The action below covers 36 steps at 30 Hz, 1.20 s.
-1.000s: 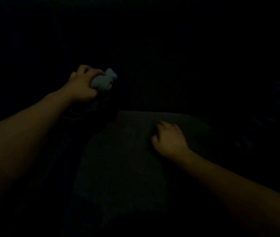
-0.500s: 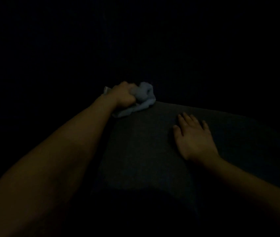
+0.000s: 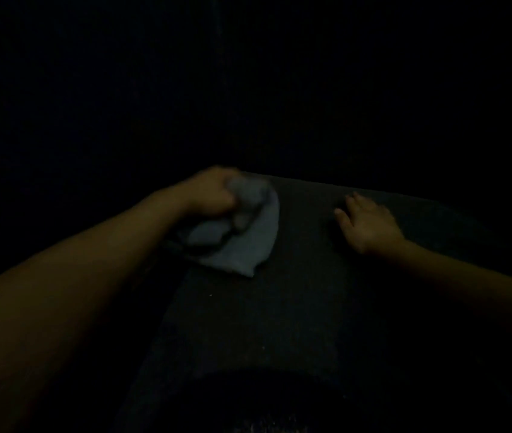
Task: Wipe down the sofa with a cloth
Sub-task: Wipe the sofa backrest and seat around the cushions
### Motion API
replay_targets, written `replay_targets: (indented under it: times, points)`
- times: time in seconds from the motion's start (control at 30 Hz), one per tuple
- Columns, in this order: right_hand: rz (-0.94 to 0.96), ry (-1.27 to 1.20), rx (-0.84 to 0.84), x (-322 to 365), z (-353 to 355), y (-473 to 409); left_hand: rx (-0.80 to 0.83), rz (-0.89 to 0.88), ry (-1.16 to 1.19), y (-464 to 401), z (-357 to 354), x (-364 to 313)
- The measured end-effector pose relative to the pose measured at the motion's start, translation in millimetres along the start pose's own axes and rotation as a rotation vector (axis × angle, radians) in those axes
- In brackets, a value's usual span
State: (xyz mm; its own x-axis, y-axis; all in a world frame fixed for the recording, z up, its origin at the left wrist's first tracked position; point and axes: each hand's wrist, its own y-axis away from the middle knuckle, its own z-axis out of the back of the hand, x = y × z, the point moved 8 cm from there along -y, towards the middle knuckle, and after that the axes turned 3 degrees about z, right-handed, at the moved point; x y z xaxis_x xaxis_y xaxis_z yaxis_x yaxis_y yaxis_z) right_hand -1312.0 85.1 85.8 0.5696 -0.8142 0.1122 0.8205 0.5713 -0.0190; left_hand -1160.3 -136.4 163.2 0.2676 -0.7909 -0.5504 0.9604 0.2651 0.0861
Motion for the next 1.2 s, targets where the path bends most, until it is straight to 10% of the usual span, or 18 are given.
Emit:
replay_targets:
  times: [0.1, 0.23, 0.33, 0.6, 0.77, 1.0, 1.2]
  points:
    - [-0.086, 0.143, -0.039, -47.0, 0.4, 0.8, -0.319, 0.052, 0.076, -73.0, 54.7, -11.0]
    - [-0.158, 0.108, -0.013, -65.4, -24.6, -13.0, -0.062, 0.327, -0.027, -170.3, -33.9, 13.8]
    - [-0.115, 0.078, -0.096, -65.6, -20.3, -14.5, -0.212, 0.353, -0.33, -179.7, -60.1, 13.8]
    - [-0.101, -0.026, -0.109, -60.5, -10.8, -2.6, 0.063, -0.064, -0.324, 5.7, -116.6, -52.5]
    - [-0.18, -0.07, -0.009, -66.1, -0.9, 35.4, 0.173, -0.034, -0.18, 41.1, -110.6, -64.3]
    - [-0.177, 0.12, -0.052, -156.8, 24.7, 68.0, -0.285, 0.016, 0.237, -66.5, -10.2, -104.3]
    - [-0.157, 0.062, -0.19, -177.0, 8.7, 60.1, -0.136, 0.239, -0.389, -186.1, -133.7, -103.3]
